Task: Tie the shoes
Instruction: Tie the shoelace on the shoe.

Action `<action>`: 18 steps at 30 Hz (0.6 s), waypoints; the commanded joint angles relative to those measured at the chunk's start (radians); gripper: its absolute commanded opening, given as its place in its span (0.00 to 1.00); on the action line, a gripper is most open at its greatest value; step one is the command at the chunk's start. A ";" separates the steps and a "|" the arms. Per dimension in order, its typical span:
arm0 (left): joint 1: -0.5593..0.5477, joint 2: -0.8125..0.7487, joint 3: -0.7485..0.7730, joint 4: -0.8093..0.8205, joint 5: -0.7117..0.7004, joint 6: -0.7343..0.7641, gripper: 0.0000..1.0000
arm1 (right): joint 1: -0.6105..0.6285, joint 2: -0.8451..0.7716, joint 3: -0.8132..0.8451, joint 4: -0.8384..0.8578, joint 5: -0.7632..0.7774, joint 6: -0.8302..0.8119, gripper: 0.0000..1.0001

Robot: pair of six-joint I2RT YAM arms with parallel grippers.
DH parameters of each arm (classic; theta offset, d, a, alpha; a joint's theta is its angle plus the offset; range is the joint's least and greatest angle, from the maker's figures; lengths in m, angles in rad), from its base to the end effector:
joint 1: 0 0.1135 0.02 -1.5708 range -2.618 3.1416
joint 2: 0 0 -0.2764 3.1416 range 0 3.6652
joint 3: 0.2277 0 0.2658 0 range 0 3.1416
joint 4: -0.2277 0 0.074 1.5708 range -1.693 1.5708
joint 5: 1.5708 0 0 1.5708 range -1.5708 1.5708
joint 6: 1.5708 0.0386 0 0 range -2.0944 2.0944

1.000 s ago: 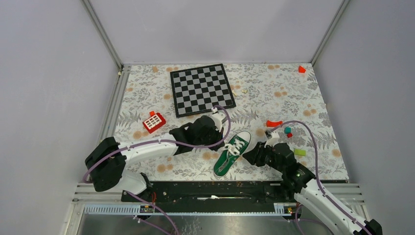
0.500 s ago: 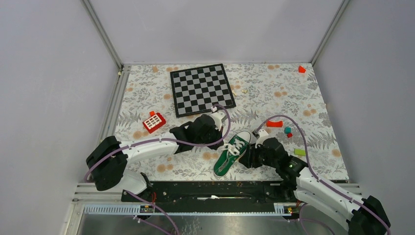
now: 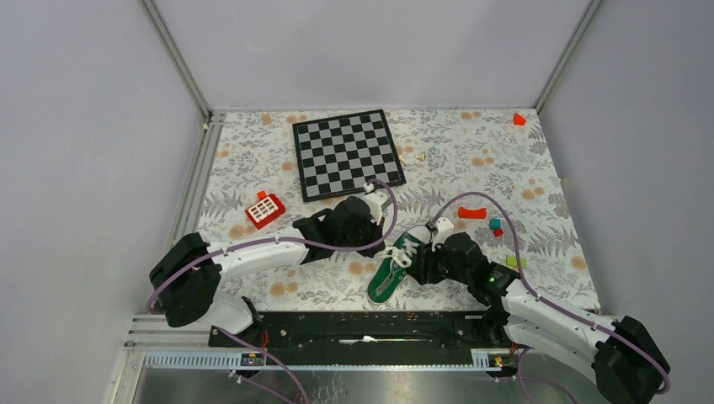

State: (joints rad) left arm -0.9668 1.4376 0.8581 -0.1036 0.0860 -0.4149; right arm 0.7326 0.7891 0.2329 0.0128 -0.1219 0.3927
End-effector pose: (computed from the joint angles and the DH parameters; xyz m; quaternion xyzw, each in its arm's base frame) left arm 0.1790 -0.2653 0.2249 0.2636 0.8631 -0.3033 0.3059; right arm 0.1255 0.1192 0.1658 -0.1765 0.8517 0.3065 0.3866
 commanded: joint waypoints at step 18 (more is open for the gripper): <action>0.007 -0.002 0.044 0.034 0.010 0.018 0.00 | 0.025 0.101 0.008 0.199 0.001 0.002 0.22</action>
State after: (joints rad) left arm -0.9668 1.4429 0.8581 -0.1036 0.0872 -0.4149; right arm 0.7464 0.8772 0.2478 0.1169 -0.1219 0.3752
